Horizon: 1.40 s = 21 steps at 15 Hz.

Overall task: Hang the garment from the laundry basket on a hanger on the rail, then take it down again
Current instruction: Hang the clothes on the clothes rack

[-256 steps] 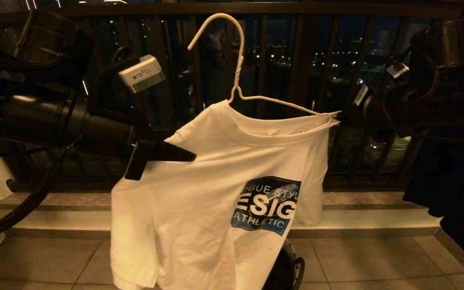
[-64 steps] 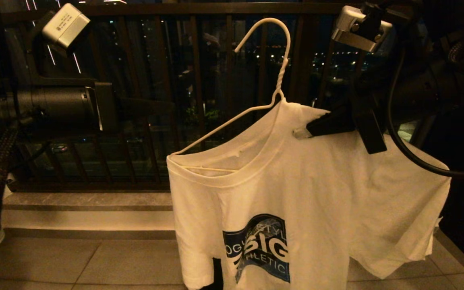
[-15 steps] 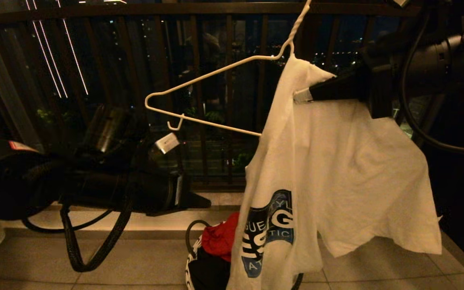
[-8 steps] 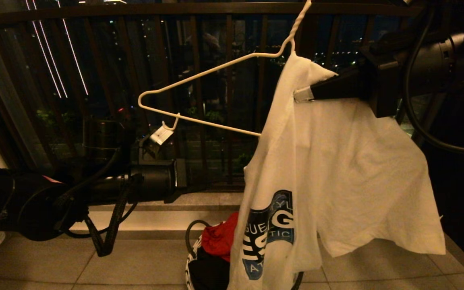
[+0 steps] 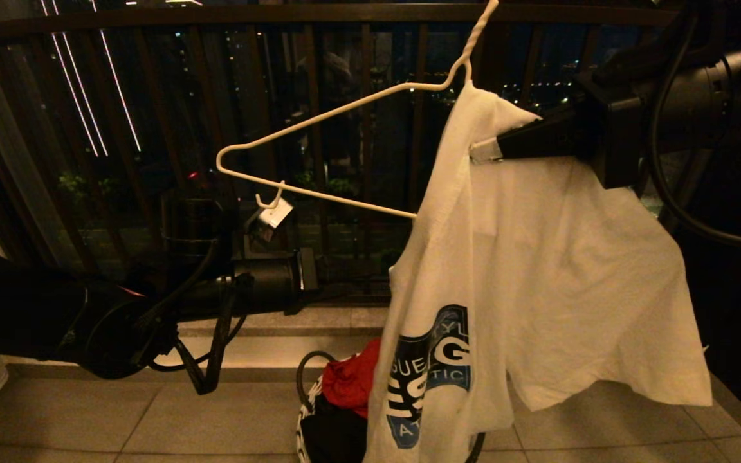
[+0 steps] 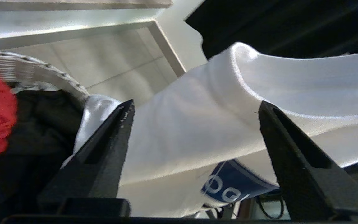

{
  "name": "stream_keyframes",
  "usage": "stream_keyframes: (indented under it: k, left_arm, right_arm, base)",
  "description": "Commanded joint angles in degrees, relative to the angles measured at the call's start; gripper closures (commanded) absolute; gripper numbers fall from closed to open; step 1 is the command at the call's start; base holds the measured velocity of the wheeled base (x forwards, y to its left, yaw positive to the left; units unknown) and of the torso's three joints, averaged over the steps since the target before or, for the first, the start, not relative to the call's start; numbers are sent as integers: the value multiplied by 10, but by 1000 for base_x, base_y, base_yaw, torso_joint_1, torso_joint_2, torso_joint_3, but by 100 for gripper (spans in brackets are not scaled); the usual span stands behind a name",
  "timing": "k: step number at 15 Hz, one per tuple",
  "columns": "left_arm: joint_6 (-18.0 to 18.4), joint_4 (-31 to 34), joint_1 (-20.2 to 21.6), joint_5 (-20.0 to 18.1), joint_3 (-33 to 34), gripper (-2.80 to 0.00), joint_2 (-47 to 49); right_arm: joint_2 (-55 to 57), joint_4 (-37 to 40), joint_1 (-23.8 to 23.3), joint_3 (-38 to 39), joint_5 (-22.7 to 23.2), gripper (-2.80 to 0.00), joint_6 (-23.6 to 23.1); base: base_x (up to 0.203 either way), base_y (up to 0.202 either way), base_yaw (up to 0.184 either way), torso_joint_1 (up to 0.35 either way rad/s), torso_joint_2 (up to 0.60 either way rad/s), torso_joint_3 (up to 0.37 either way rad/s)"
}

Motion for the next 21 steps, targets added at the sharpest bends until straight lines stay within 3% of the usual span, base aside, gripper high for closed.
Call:
stream_keyframes:
  k: [1,6,12,17,21]
  left_arm:
    - [-3,-2,-3,-2,-13,-280,8]
    - [-4,-2,-33,1,-53,-280,40]
    - [4,3,-38,13,-64,-280,71]
    - [99,95,-38,54,-56,-280,86]
    - [110,96,-39,58,-47,-280,93]
  right_arm:
    - [0,2,3,2,2,0,-1]
    - [-1,4,3,8,2,0,-15]
    - [-7,2,2,16,2,0,-16]
    - [-8,2,2,15,2,0,-16]
    - [-12,2,2,15,2,0,-16]
  base:
    - [0,0,0,0,0,0]
    - [0,0,0,0,0,0]
    - [0,0,0,0,0,0]
    - [0,0,0,0,0,0]
    - [0,0,0,0,0,0]
